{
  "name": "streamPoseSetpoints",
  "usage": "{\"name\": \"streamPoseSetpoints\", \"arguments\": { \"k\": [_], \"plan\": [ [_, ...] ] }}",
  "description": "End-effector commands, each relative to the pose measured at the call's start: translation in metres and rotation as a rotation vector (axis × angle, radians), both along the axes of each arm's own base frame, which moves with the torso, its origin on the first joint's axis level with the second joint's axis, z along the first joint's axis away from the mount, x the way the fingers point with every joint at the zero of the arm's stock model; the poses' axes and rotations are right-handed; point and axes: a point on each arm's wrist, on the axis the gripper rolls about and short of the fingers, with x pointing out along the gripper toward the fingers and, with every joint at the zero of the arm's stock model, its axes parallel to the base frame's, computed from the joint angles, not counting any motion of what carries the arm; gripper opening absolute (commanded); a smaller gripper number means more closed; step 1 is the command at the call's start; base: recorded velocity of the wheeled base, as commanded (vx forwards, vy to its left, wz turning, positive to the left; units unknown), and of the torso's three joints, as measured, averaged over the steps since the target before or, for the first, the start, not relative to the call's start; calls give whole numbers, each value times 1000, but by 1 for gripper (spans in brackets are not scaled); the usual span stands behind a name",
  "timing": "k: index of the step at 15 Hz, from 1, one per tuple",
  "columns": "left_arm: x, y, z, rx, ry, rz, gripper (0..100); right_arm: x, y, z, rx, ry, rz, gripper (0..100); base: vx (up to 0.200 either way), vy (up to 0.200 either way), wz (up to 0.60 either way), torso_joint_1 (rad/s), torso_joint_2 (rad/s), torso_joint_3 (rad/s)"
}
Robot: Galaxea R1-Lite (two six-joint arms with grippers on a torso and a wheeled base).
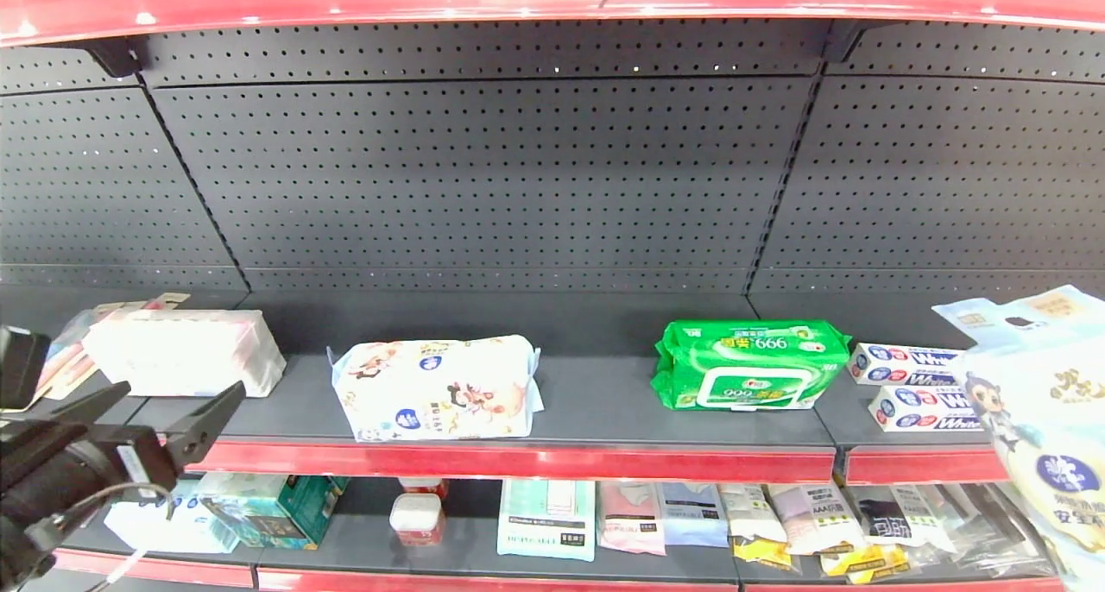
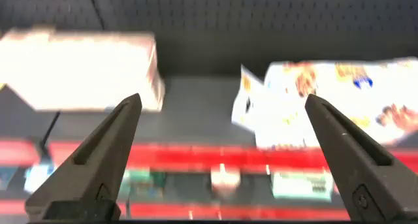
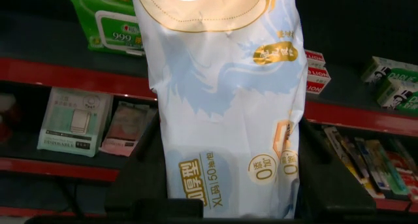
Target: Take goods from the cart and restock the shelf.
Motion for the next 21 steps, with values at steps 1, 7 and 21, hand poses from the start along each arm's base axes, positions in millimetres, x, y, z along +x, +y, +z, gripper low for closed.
{"name": "streamPoseSetpoints", "arguments": {
  "k": [1,7,21],
  "plan": [
    [-74,3,35,-29,-98,-12,100,5,0,7,1,27,7,0,0,0,0,0,0,0],
    [-152,6,-3,13,-99,-52,100,5,1,10,-3,27,44,0,0,0,0,0,0,0],
    [-170,3,-58,1,-87,-97,100,13,0,26,-111,49,111,0,0,0,0,0,0,0]
  ]
}}
